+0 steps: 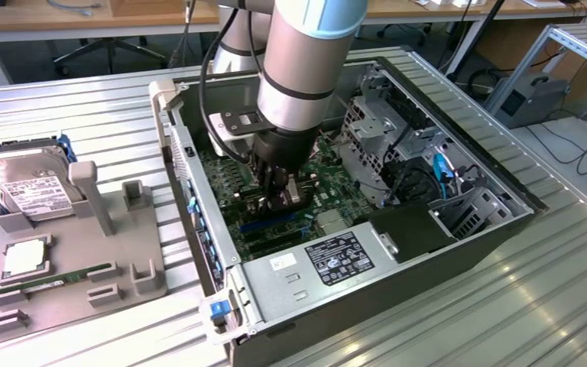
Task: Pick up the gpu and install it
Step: 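Insert the gpu into the slot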
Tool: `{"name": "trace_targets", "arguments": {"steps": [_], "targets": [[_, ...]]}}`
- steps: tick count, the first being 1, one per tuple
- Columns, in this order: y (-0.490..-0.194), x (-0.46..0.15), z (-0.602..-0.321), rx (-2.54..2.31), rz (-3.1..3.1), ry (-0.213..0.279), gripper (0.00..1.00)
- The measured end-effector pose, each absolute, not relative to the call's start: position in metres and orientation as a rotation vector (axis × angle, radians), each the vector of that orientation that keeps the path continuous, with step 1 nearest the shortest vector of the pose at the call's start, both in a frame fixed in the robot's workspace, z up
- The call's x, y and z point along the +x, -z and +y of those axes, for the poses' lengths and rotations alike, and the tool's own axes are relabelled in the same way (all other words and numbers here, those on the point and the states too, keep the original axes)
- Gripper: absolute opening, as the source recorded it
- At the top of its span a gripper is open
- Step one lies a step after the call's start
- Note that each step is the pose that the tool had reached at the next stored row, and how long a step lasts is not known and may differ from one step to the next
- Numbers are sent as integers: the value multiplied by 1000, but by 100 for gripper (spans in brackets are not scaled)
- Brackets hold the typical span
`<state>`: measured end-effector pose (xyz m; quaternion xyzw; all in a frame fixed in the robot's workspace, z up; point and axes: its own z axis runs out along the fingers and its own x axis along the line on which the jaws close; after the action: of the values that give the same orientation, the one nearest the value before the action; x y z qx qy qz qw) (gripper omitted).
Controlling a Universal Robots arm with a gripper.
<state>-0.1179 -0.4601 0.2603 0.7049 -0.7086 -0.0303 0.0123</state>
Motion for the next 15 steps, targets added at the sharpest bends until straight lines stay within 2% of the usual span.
{"name": "trace_targets", "arguments": {"steps": [15], "targets": [[-263, -118, -459, 2197, -2209, 94, 27]]}}
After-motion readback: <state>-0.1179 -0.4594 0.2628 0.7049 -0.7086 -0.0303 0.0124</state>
